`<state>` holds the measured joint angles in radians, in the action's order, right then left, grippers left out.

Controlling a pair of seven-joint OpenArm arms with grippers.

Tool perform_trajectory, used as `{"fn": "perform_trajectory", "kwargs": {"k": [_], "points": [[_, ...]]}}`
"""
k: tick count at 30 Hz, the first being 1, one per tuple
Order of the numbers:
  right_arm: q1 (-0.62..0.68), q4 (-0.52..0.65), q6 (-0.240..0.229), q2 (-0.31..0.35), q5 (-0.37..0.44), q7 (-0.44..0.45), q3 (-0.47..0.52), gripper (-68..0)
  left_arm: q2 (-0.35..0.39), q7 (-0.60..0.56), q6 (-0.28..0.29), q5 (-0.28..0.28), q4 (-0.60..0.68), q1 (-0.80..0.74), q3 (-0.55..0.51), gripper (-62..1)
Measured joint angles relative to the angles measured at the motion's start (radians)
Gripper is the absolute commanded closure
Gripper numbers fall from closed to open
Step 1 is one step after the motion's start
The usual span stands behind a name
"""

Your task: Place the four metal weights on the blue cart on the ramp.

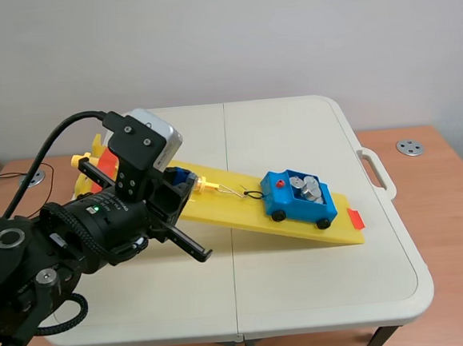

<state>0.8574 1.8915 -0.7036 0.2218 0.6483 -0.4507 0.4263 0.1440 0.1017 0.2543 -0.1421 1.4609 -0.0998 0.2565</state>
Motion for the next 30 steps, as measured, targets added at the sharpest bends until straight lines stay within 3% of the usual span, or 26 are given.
{"fn": "perform_trajectory", "kwargs": {"k": [30], "points": [[0.000, 0.000, 0.000, 0.000, 0.011, 0.000, 0.000, -12.5, 0.002, 0.000, 0.000, 0.000, 0.001, 0.000, 0.000, -3.1]]}}
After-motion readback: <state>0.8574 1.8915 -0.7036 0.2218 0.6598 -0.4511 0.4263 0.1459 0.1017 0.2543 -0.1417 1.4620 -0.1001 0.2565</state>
